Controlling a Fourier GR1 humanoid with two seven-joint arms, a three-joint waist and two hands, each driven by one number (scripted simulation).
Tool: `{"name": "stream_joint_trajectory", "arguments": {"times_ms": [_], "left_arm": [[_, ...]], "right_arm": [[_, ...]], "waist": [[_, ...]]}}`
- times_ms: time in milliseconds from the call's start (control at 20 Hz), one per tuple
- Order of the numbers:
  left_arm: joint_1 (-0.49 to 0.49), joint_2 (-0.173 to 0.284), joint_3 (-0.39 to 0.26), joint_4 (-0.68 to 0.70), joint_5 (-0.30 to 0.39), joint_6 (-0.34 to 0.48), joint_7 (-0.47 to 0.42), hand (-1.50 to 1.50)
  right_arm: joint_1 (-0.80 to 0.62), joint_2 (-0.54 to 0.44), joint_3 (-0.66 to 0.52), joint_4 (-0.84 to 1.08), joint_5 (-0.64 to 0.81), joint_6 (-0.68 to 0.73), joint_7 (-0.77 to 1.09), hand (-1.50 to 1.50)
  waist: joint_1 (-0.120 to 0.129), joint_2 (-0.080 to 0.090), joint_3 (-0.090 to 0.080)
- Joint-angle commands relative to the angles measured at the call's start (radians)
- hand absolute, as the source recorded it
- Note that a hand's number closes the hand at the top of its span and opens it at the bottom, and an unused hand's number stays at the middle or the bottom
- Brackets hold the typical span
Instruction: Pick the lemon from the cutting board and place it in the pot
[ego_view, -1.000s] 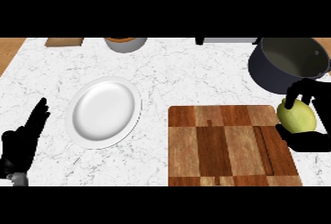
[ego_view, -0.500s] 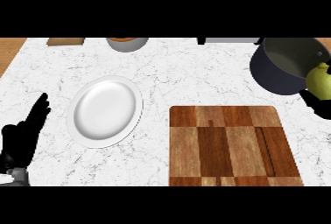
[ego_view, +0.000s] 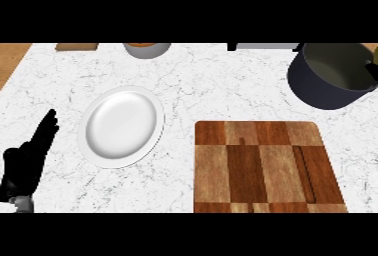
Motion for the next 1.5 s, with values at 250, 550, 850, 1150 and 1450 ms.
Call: {"name": "stream_joint_trajectory", "arguments": {"times_ms": [250, 550, 850, 1150, 1450], "left_arm": [[-0.021, 0.01, 0.022, 0.003, 0.011, -0.026, 0.022, 0.0], [-0.063, -0.013, 0.004, 0.061, -0.016, -0.009, -0.03, 0.0], [-0.104, 0.003, 0.014, 0.081, -0.004, -0.028, -0.014, 0.0], [-0.054, -0.014, -0.017, 0.027, -0.02, -0.033, -0.033, 0.0], [-0.085, -0.016, 0.001, 0.063, -0.024, -0.015, -0.035, 0.0]], "right_arm": [[-0.238, -0.093, 0.017, 0.574, 0.071, -0.196, -0.245, 1.5], [-0.322, -0.153, 0.038, 0.874, 0.165, -0.329, -0.384, 1.5], [-0.422, -0.144, 0.014, 1.077, 0.165, -0.338, -0.398, 1.5], [-0.447, -0.078, -0.037, 1.189, 0.119, -0.357, -0.409, -1.5], [-0.466, -0.156, -0.087, 1.233, 0.076, -0.32, -0.526, -1.5]], "waist": [[0.016, 0.005, 0.001], [0.034, 0.018, 0.002], [0.049, 0.025, 0.003], [0.067, 0.028, 0.004], [0.062, 0.031, 0.004]]}}
